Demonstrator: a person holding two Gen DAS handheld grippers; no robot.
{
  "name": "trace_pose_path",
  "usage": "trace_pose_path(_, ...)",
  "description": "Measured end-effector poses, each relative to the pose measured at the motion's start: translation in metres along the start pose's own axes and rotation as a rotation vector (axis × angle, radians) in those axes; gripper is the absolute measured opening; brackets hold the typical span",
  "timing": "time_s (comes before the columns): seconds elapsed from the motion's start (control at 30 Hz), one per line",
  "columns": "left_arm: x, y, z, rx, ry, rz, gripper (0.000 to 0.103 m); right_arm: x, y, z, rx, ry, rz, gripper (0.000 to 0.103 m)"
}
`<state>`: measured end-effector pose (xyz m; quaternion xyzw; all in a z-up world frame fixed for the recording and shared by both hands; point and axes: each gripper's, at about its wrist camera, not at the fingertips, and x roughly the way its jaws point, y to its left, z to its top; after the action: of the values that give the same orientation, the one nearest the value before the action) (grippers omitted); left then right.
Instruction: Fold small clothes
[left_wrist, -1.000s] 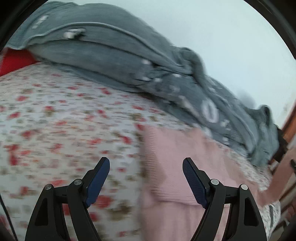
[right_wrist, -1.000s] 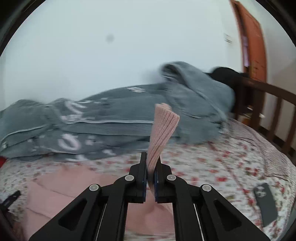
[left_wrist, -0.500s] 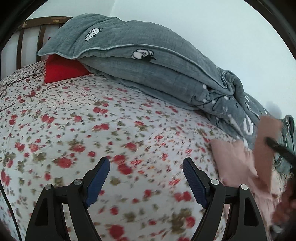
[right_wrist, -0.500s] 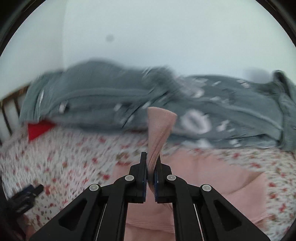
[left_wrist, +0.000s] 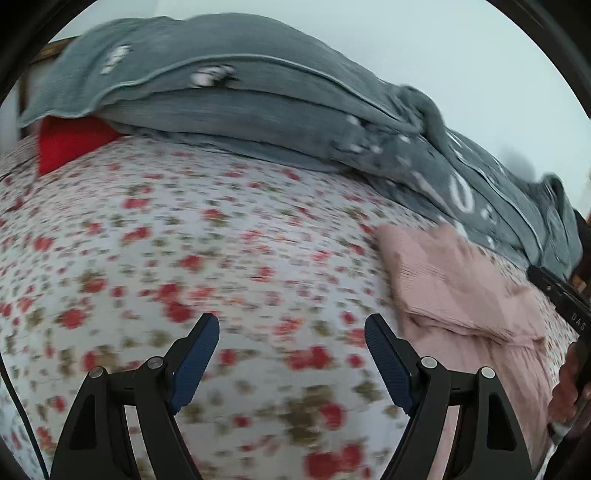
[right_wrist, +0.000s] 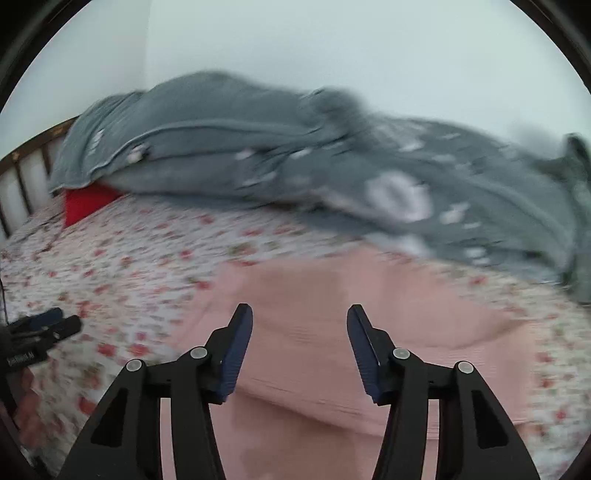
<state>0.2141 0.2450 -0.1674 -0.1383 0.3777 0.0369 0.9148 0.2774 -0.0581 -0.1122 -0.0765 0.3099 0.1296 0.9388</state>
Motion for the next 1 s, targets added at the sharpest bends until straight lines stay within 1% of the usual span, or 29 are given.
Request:
trace_pose_path(0.07, 0.009, -0.018, 0.002, 0.031, 0.025, -0.015, 0.080, -0.009, -0.044, -0.009, 0.021, -0.006, -0.107, 0.053)
trace_pose_path(0.1, 0.014, -0.028, 0.003, 0.049, 0.034, -0.022, 0.080, -0.012, -0.072, -0.017, 0.052, 0.004, -0.158, 0.053)
trace_pose_path(0.2, 0.026, -0.053, 0.007, 0.082, 0.048, -0.038, 0.080, -0.010, -0.142, -0.038, 0.185, 0.069, -0.225, 0.053)
trace_pose_path(0.27, 0.033, -0.064, 0.009, 0.090, 0.051, -0.039, 0.080, -0.004, -0.178, -0.053, 0.277, 0.112, -0.232, 0.053)
trace_pose_path(0.3, 0.037, -0.069, 0.010, 0.090, 0.052, -0.037, 0.080, 0.000, -0.195, -0.062, 0.329, 0.138, -0.209, 0.053)
trace_pose_path(0.37, 0.043, -0.074, 0.012, 0.087, 0.057, -0.031, 0.080, 0.006, -0.211, -0.073, 0.387, 0.165, -0.139, 0.053)
trace_pose_path(0.43, 0.049, -0.078, 0.013, 0.074, 0.068, -0.031, 0.080, 0.008, -0.214, -0.077, 0.406, 0.154, -0.081, 0.053)
trace_pose_path(0.5, 0.052, -0.080, 0.016, 0.053, 0.075, -0.035, 0.080, 0.012, -0.210, -0.075, 0.407, 0.136, 0.019, 0.053)
trace_pose_path(0.53, 0.054, -0.082, 0.018, 0.046, 0.077, -0.036, 0.080, 0.015, -0.206, -0.074, 0.398, 0.136, 0.042, 0.053)
trace_pose_path(0.57, 0.054, -0.084, 0.020, 0.040, 0.078, -0.037, 0.080, 0.020, -0.199, -0.072, 0.368, 0.153, 0.040, 0.048)
trace_pose_path(0.6, 0.054, -0.086, 0.021, 0.037, 0.074, -0.036, 0.080, 0.024, -0.193, -0.071, 0.343, 0.168, 0.019, 0.027)
trace_pose_path(0.63, 0.053, -0.087, 0.023, 0.036, 0.069, -0.033, 0.080, 0.029, -0.187, -0.069, 0.305, 0.188, -0.029, 0.015)
trace_pose_path(0.67, 0.051, -0.089, 0.023, 0.038, 0.062, -0.030, 0.080, 0.030, -0.189, -0.070, 0.285, 0.186, -0.048, 0.013)
trace_pose_path(0.7, 0.051, -0.091, 0.024, 0.041, 0.058, -0.028, 0.080, 0.024, -0.198, -0.071, 0.313, 0.148, -0.046, 0.012)
trace_pose_path(0.73, 0.050, -0.093, 0.024, 0.045, 0.056, -0.028, 0.080, 0.018, -0.205, -0.073, 0.336, 0.129, -0.055, 0.011)
trace_pose_path(0.77, 0.051, -0.095, 0.025, 0.054, 0.057, -0.029, 0.080, 0.012, -0.216, -0.077, 0.367, 0.108, -0.099, 0.007)
trace_pose_path(0.8, 0.055, -0.100, 0.026, 0.070, 0.065, -0.028, 0.080, 0.012, -0.223, -0.079, 0.378, 0.113, -0.134, 0.000)
trace_pose_path(0.83, 0.058, -0.104, 0.027, 0.085, 0.071, -0.022, 0.080, 0.014, -0.228, -0.081, 0.382, 0.131, -0.151, 0.000)
trace_pose_path(0.87, 0.061, -0.108, 0.028, 0.097, 0.073, -0.012, 0.080, 0.018, -0.231, -0.083, 0.388, 0.156, -0.138, 0.000)
trace_pose_path(0.9, 0.063, -0.113, 0.029, 0.102, 0.071, -0.009, 0.080, 0.021, -0.235, -0.083, 0.403, 0.182, -0.094, 0.001)
trace_pose_path(0.97, 0.068, -0.121, 0.028, 0.102, 0.075, -0.030, 0.080, 0.016, -0.233, -0.079, 0.389, 0.177, -0.083, 0.001)
trace_pose_path(1.0, 0.070, -0.125, 0.027, 0.103, 0.082, -0.037, 0.080, 0.011, -0.231, -0.075, 0.368, 0.148, -0.088, 0.003)
